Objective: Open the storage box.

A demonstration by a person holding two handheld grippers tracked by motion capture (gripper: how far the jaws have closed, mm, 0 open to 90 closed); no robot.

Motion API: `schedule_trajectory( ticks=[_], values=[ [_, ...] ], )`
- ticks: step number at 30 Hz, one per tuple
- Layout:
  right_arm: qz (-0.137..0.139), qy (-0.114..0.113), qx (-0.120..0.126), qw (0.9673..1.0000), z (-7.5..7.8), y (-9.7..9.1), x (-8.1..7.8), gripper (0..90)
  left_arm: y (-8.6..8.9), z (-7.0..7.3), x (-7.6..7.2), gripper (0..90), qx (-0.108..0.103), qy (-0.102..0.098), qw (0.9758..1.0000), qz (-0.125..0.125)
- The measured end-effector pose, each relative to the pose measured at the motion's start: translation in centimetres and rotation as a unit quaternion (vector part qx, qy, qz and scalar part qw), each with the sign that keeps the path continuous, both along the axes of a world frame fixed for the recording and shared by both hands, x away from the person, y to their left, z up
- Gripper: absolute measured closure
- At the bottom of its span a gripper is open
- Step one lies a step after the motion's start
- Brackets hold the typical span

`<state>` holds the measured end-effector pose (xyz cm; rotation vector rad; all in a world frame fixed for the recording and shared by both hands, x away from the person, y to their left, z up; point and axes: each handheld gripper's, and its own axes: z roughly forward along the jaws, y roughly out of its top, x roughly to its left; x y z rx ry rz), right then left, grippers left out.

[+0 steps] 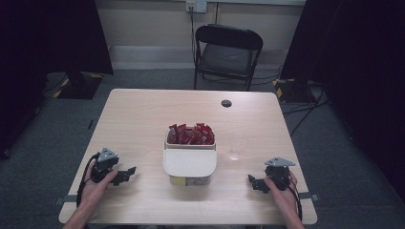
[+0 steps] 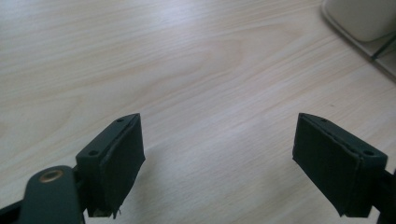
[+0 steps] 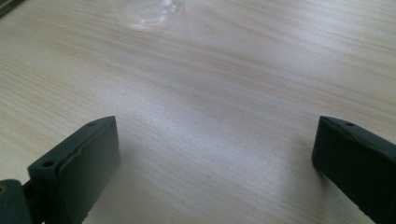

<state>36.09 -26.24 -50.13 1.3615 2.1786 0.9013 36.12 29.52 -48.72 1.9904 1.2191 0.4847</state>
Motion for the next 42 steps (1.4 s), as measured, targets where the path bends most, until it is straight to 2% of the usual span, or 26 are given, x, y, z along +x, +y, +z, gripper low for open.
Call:
schedule_trajectory(
  ticks=[5, 8, 12, 16, 19, 20, 22, 32, 34, 39, 42],
  values=[
    [0.000, 0.000, 0.000, 1.0000, 0.0, 0.0, 0.0, 0.6, -0.3, 0.4, -0.2, 15.6, -0.012, -0.012, 0.9997, -0.017],
    [0.001, 0.000, 0.000, 1.0000, 0.0, 0.0, 0.0, 0.6, -0.5, 0.6, -0.3, 15.6, -0.012, -0.007, 0.9997, -0.022],
    [0.001, 0.000, 0.000, 1.0000, 0.0, -0.1, -0.1, 0.6, -1.1, 1.0, -0.6, 15.6, -0.021, -0.010, 0.9991, -0.035],
    [0.002, -0.001, 0.000, 1.0000, 0.0, -0.1, -0.1, 0.6, -1.9, 1.5, -1.0, 15.7, -0.023, -0.012, 0.9983, -0.053],
    [0.002, 0.000, 0.000, 1.0000, 0.0, -0.1, -0.1, 0.6, -2.4, 2.0, -1.1, 15.7, -0.015, -0.025, 0.9972, -0.070],
    [0.002, 0.000, 0.000, 1.0000, 0.0, -0.1, -0.1, 0.6, -2.5, 2.1, -1.1, 15.7, -0.019, -0.025, 0.9970, -0.071],
    [0.002, 0.000, 0.000, 1.0000, 0.0, -0.1, -0.1, 0.6, -2.8, 2.4, -1.2, 15.9, -0.036, -0.022, 0.9962, -0.076],
    [0.002, 0.000, 0.000, 1.0000, 0.0, -0.1, 0.0, 0.4, -4.7, 3.0, -1.4, 17.7, -0.056, -0.013, 0.9916, -0.116],
    [0.002, 0.000, 0.000, 1.0000, 0.0, -0.1, -0.1, 0.4, -5.0, 3.1, -1.5, 17.6, -0.052, -0.015, 0.9907, -0.125],
    [0.001, -0.001, -0.001, 1.0000, 0.0, -0.1, -0.1, 0.4, -5.6, 3.1, -1.5, 17.6, -0.061, -0.008, 0.9883, -0.139],
    [0.001, -0.001, -0.001, 1.0000, 0.0, -0.1, -0.1, 0.4, -5.7, 3.0, -1.5, 18.0, -0.063, -0.001, 0.9880, -0.141]
  ],
)
